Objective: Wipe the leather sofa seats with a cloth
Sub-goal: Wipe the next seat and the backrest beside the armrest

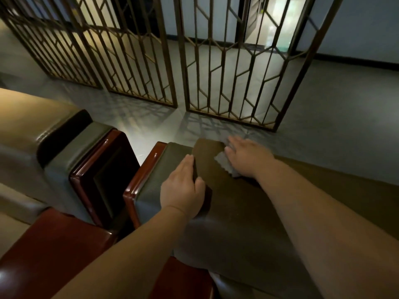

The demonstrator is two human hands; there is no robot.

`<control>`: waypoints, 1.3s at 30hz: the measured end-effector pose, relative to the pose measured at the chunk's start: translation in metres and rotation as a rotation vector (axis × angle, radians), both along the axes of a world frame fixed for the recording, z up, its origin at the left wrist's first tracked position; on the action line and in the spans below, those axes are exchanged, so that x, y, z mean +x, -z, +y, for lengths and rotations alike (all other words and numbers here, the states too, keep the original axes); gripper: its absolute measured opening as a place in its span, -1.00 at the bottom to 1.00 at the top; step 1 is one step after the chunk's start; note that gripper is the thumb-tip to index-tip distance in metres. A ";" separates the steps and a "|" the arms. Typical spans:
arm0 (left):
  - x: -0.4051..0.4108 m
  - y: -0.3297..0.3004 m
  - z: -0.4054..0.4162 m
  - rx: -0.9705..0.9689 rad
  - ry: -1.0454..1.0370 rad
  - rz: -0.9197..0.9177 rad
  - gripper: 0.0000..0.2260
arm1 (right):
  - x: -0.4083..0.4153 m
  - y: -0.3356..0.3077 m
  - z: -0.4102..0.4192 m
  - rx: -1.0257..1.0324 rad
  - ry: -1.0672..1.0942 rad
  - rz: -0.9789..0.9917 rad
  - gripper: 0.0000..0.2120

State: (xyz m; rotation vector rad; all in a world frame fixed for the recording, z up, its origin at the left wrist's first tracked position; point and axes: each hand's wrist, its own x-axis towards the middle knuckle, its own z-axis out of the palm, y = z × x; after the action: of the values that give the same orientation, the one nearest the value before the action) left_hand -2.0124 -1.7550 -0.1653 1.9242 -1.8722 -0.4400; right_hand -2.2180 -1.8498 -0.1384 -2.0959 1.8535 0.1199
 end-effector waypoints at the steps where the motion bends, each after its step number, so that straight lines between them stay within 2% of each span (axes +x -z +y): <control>1: -0.001 -0.001 0.001 0.002 0.001 -0.015 -0.43 | 0.006 -0.001 -0.014 0.022 0.034 0.011 -0.50; 6: -0.005 -0.005 0.001 0.026 0.008 -0.107 -0.39 | 0.078 -0.010 -0.006 -0.033 -0.231 -0.134 -0.50; 10: -0.007 -0.002 0.002 0.021 0.025 -0.121 -0.47 | 0.062 -0.018 0.049 -0.062 -0.332 -0.185 -0.48; 15: -0.005 0.002 0.002 0.000 -0.023 -0.138 -0.39 | -0.035 -0.015 0.099 -0.036 -0.079 0.088 -0.31; 19: -0.007 0.004 0.004 -0.003 -0.011 -0.137 -0.41 | -0.006 -0.013 0.108 -0.066 0.069 0.134 -0.30; 22: -0.005 0.007 0.002 -0.011 -0.014 -0.118 -0.45 | 0.045 -0.007 0.133 -0.166 -0.143 0.080 -0.31; 25: -0.004 0.005 0.003 -0.026 -0.002 -0.098 -0.44 | 0.029 -0.009 0.152 -0.172 -0.271 0.094 -0.31; 27: -0.003 0.002 0.005 -0.038 0.011 -0.086 -0.49 | -0.009 -0.012 0.161 -0.163 -0.137 0.112 -0.28; 30: -0.002 0.002 0.007 -0.047 0.023 -0.089 -0.53 | -0.061 -0.015 0.176 -0.119 0.189 0.130 -0.20; 33: -0.005 0.005 0.006 -0.053 0.015 -0.107 -0.53 | -0.039 -0.008 0.181 -0.181 0.341 0.147 -0.22; 37: -0.003 0.006 0.002 -0.042 0.017 -0.092 -0.53 | 0.065 0.010 0.178 -0.262 0.079 0.150 -0.32; 39: -0.001 0.004 0.000 -0.024 0.043 -0.075 -0.53 | 0.084 0.014 0.178 -0.256 -0.039 0.157 -0.30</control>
State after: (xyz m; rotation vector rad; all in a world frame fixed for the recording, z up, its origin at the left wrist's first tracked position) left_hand -2.0131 -1.7548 -0.1696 1.9125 -1.9599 -0.3610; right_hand -2.1337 -1.6714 -0.1526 -2.3553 2.0110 0.0599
